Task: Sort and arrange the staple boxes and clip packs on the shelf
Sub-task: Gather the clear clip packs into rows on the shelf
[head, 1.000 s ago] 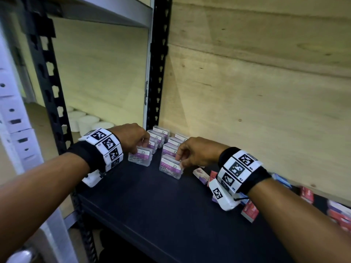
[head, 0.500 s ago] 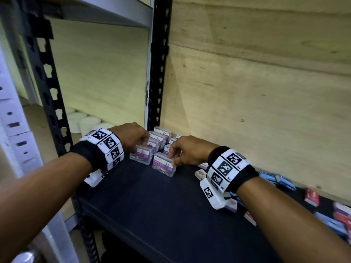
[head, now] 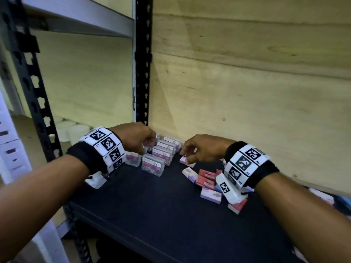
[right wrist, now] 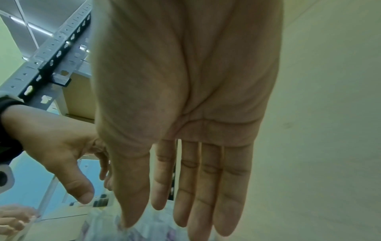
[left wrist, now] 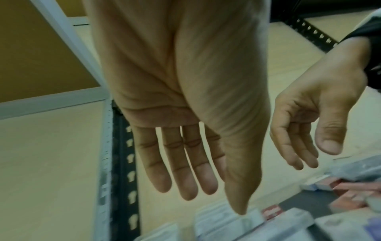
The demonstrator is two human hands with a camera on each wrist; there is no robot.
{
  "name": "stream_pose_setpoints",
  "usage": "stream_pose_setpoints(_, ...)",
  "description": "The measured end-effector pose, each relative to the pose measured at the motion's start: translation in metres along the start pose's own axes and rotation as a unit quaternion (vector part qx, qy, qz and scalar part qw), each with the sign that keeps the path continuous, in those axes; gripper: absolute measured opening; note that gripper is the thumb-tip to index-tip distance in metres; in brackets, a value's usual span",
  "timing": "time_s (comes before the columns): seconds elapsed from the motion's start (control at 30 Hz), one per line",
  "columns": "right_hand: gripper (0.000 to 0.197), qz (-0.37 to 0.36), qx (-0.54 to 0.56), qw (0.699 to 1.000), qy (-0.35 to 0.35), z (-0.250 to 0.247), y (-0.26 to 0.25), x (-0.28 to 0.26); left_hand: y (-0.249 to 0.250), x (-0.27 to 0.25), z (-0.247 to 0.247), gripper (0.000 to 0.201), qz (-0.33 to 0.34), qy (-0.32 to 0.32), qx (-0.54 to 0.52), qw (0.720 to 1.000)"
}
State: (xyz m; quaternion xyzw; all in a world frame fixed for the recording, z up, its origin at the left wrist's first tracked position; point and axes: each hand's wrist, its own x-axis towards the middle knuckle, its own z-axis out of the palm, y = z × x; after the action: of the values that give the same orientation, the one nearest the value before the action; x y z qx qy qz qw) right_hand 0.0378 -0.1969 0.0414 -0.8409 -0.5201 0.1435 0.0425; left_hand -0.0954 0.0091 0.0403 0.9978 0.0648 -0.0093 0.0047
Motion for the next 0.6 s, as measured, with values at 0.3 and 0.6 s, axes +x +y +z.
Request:
stream_pose_setpoints(0.3,0.03,0.143,-0.019,0.989,0.016,-0.014,0.086,-0.11,0.124,0.048,-0.001,0.019,0.12,-0.023,-0.037,0.992)
stream_pose_setpoints(0.6,0.032,0.267,-0.005,0.962,0.059,-0.016,0.15,-0.224,0.237,0.085,0.013,0.022,0.214,-0.046,-0.034,0.975)
